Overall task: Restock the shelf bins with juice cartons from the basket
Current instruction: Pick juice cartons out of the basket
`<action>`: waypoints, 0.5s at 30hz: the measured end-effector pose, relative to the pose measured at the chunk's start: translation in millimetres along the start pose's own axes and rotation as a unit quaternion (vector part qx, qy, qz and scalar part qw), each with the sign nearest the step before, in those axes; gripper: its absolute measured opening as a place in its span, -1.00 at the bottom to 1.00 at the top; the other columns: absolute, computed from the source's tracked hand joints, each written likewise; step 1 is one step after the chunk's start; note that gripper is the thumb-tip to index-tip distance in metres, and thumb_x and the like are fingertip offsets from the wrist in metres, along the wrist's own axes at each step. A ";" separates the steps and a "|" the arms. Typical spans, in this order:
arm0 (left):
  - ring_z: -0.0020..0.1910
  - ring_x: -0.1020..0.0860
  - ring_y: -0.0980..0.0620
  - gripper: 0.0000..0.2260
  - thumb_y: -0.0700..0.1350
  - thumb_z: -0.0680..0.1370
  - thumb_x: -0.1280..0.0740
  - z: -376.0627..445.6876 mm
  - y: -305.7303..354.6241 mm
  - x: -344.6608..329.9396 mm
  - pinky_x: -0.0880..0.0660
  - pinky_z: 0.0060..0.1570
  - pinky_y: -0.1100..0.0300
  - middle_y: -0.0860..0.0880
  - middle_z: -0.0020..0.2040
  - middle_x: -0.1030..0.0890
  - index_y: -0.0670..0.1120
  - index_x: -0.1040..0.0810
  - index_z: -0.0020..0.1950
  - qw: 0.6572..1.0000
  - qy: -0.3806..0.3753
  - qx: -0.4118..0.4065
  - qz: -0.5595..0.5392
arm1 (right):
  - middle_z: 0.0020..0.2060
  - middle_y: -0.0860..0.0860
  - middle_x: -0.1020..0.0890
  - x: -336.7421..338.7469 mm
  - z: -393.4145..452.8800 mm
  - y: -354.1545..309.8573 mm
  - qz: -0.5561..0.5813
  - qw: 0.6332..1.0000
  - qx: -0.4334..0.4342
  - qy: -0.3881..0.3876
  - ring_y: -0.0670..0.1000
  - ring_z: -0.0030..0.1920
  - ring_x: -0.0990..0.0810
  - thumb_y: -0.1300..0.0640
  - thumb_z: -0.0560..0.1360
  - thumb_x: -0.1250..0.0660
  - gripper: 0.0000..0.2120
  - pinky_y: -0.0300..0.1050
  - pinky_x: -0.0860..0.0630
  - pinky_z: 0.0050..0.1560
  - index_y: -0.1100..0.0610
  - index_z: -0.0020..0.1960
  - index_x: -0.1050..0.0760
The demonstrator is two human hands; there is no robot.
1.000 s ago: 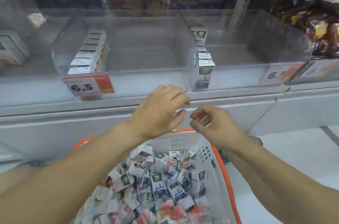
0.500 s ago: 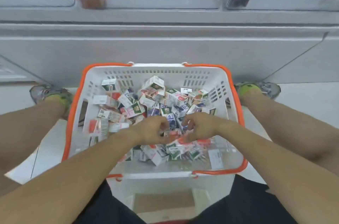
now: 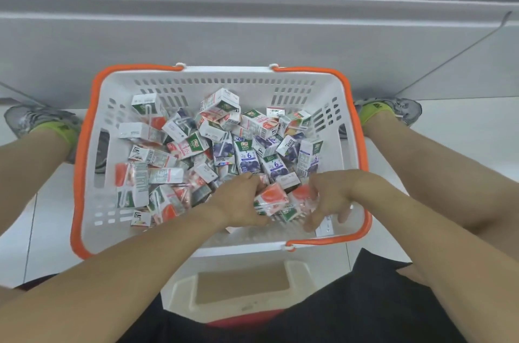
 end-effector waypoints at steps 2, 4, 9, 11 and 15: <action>-0.02 -0.45 0.02 -0.43 0.22 0.29 -0.50 -0.7 -2.1 1.4 -0.46 -0.07 0.11 0.06 0.00 -0.42 -0.01 -0.44 0.15 1.000 -0.007 0.005 -0.011 | 0.06 0.04 -0.63 1.3 2.2 1.3 -0.003 1.000 0.009 0.015 0.01 -0.28 -0.70 -0.13 0.28 -0.60 -0.30 -0.13 -0.56 -0.18 0.18 0.28 -0.48; -0.04 -0.49 0.02 -0.45 0.15 0.27 -0.53 -3.9 -3.8 7.4 -0.50 -0.07 0.09 0.04 0.02 -0.50 -0.02 -0.45 0.16 0.999 -0.006 0.006 -0.045 | 0.04 0.05 -0.60 6.3 2.5 6.8 0.017 0.999 0.029 0.013 0.09 -0.16 -0.69 -0.04 0.29 -0.60 -0.34 -0.03 -0.55 -0.18 0.17 0.28 -0.47; -0.40 -0.51 0.14 -0.51 -0.11 0.35 -0.57 -12.1 -13.3 32.3 -0.47 -0.36 0.26 -0.03 -0.24 -0.62 0.06 -0.43 0.18 0.982 0.001 0.014 -0.186 | 0.18 0.18 -0.55 26.7 -1.8 23.2 0.223 0.970 0.092 0.040 0.08 -0.04 -0.54 0.30 0.36 -0.54 -0.54 -0.10 -0.51 -0.13 0.07 0.18 -0.48; -0.35 -0.58 0.09 -0.50 -0.10 0.36 -0.57 -15.4 -20.0 43.1 -0.57 -0.31 0.19 -0.08 -0.19 -0.63 0.13 -0.46 0.22 0.976 0.024 0.019 -0.216 | 0.18 0.23 -0.56 38.2 0.6 27.1 0.287 0.948 0.104 0.091 0.10 -0.05 -0.55 0.35 0.37 -0.51 -0.58 -0.09 -0.51 -0.11 0.11 0.16 -0.50; -0.19 -0.64 0.00 -0.44 -0.21 0.39 -0.57 -20.7 -29.7 56.2 -0.62 -0.30 0.14 -0.02 -0.08 -0.61 0.10 -0.45 0.29 0.954 0.050 0.043 -0.291 | 0.21 0.13 -0.55 53.7 5.9 25.6 0.299 0.930 0.110 0.181 0.11 -0.03 -0.59 0.32 0.34 -0.53 -0.56 -0.04 -0.57 -0.06 0.07 0.14 -0.50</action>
Point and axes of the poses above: each hand's wrist, its own z-axis towards the middle knuckle, its own x-axis out of the back of the hand, y = z × x, the point moved 8 cm from there along z, towards the middle knuckle
